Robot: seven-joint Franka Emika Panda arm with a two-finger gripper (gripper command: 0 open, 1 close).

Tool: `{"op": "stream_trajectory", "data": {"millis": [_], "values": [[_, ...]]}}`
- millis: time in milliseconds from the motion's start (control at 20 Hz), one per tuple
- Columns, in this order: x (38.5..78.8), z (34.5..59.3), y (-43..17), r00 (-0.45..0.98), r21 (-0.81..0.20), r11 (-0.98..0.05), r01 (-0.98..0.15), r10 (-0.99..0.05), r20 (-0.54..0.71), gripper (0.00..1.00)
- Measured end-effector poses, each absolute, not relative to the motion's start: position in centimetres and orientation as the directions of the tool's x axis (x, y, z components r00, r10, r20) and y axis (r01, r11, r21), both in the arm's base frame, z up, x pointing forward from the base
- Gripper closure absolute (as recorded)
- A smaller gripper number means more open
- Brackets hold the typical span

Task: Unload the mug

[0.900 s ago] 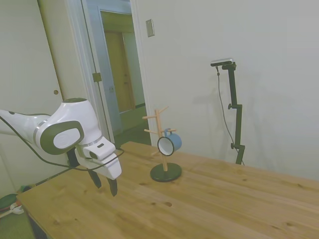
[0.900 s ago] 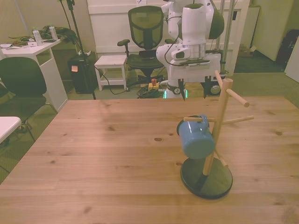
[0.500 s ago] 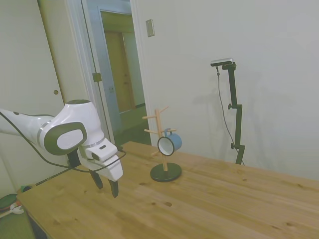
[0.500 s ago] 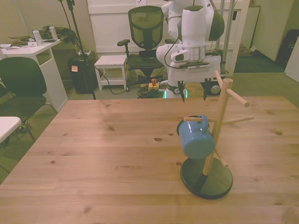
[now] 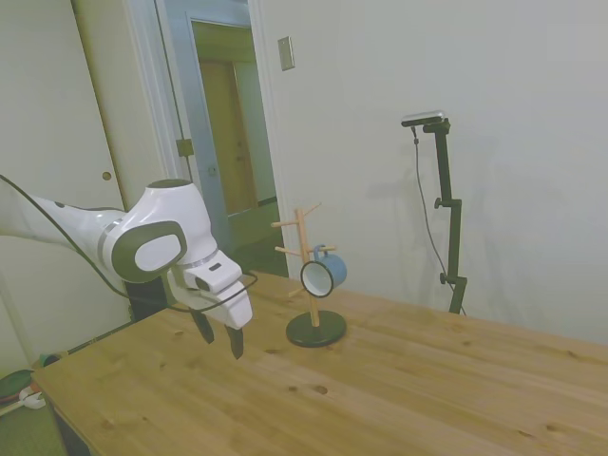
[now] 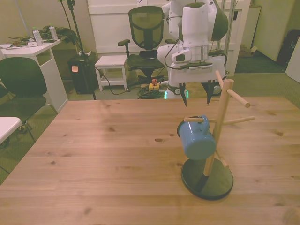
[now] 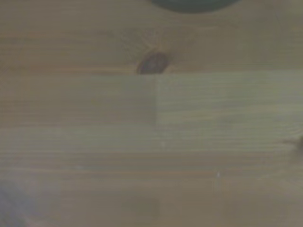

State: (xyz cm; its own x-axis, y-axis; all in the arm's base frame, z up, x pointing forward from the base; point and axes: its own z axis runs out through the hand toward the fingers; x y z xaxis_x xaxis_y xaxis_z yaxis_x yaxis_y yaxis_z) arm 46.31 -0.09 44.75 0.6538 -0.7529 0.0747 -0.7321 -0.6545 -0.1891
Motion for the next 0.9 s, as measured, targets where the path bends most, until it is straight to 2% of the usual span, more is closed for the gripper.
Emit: {"op": "stream_trajectory", "data": {"millis": [650, 900], "values": [[53.6, 47.7, -2.5, 0.603, -0.245, -0.605, -0.757, -0.792, 0.094, 0.00], [54.4, 48.5, -3.1, 0.597, -0.309, -0.635, -0.708, -0.772, 0.218, 0.00]]}}
